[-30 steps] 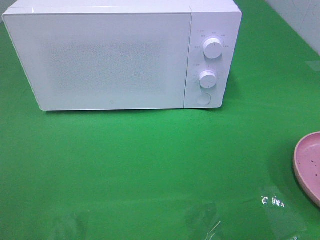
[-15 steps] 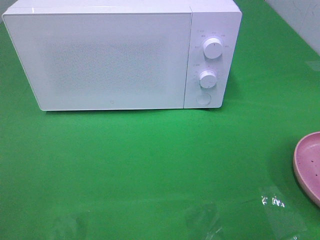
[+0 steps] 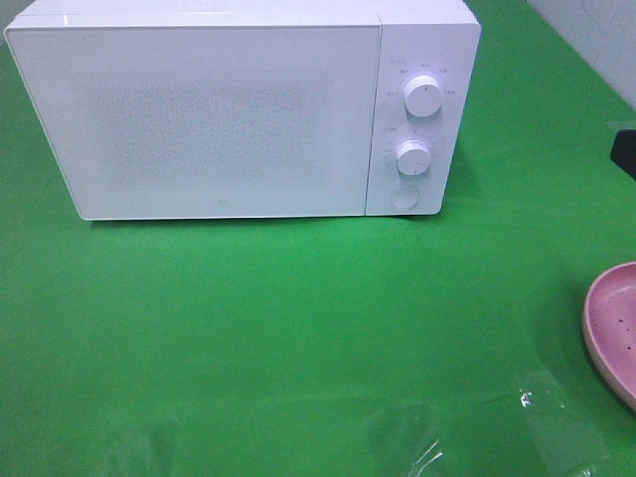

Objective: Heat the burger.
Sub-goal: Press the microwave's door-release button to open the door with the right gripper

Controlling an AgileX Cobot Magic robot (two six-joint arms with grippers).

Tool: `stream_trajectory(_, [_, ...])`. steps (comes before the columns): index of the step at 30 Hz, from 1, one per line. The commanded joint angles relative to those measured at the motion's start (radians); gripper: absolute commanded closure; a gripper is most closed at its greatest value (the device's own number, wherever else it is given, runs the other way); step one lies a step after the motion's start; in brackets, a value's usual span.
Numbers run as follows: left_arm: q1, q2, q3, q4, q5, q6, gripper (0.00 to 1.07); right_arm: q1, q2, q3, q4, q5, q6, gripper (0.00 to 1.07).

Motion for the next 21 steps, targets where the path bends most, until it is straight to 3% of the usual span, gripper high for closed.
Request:
stream_trajectory(1, [0.001, -0.018, 0.005, -0.010, -0.005, 0.000, 0.08, -0.002, 0.088, 0.002, -0.008, -0.172, -0.006, 0.34])
stream_trajectory(7, [0.001, -0.018, 0.005, -0.010, -0.005, 0.000, 0.08, -0.002, 0.212, 0.002, 0.007, -0.291, -0.083, 0.35])
stream_trajectory(13, [0.001, -0.018, 0.005, -0.010, -0.005, 0.000, 0.08, -0.001, 0.355, 0.002, 0.109, -0.448, -0.164, 0.35])
stream_trajectory(21, [0.001, -0.018, 0.005, -0.010, -0.005, 0.000, 0.08, 0.136, 0.444, 0.002, 0.276, -0.561, -0.344, 0.35])
